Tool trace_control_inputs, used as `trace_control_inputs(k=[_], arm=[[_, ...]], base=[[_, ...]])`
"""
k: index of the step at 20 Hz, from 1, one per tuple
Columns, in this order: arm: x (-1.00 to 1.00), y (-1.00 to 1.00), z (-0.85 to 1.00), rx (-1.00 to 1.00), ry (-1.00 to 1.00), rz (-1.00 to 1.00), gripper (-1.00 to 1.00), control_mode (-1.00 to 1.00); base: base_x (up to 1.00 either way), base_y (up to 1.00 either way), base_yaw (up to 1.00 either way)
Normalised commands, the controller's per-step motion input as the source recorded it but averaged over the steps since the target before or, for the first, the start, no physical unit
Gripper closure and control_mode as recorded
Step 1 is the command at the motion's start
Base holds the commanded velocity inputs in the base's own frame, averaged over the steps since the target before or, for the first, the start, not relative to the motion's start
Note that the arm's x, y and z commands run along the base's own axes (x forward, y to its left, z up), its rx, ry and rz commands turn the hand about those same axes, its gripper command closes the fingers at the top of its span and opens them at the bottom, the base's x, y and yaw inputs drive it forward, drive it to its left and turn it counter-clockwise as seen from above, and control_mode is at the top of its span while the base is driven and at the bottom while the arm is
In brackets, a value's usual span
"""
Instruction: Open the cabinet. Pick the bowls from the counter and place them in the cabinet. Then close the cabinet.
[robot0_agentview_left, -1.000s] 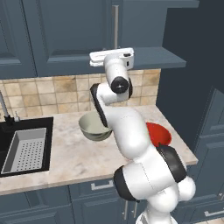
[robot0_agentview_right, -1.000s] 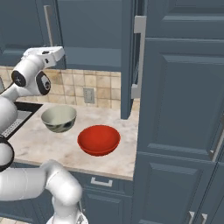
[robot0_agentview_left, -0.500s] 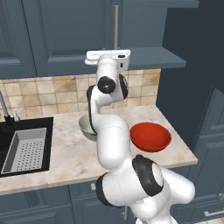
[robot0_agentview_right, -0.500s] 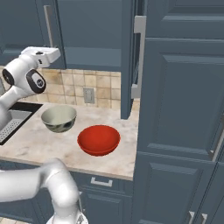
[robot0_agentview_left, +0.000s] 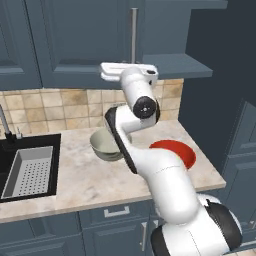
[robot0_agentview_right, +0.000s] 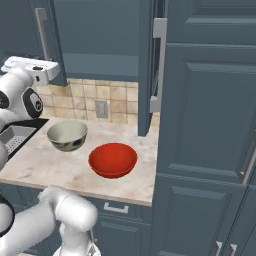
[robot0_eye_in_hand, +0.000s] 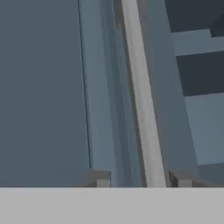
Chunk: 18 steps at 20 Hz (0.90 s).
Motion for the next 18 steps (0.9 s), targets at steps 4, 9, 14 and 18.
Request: trace_control_inputs(k=[4,9,14,18], arm=[[-1.00,1.00,0.13,-0.09,0.04,0.29,1.00,-1.00],[-1.00,1.00,0.12,-0.13,0.07,0.25,1.00,-1.00],[-1.00,1.00,0.23,-0.19,0.15,0.21,1.00,-1.00],[-1.00,1.00,0.17,-0.22,0.18,0.21,1.00,-1.00]], base=[[0.00,0.00,0.00],[0.00,0.00,0.00],[0.00,0.00,0.00],[0.00,0.00,0.00]])
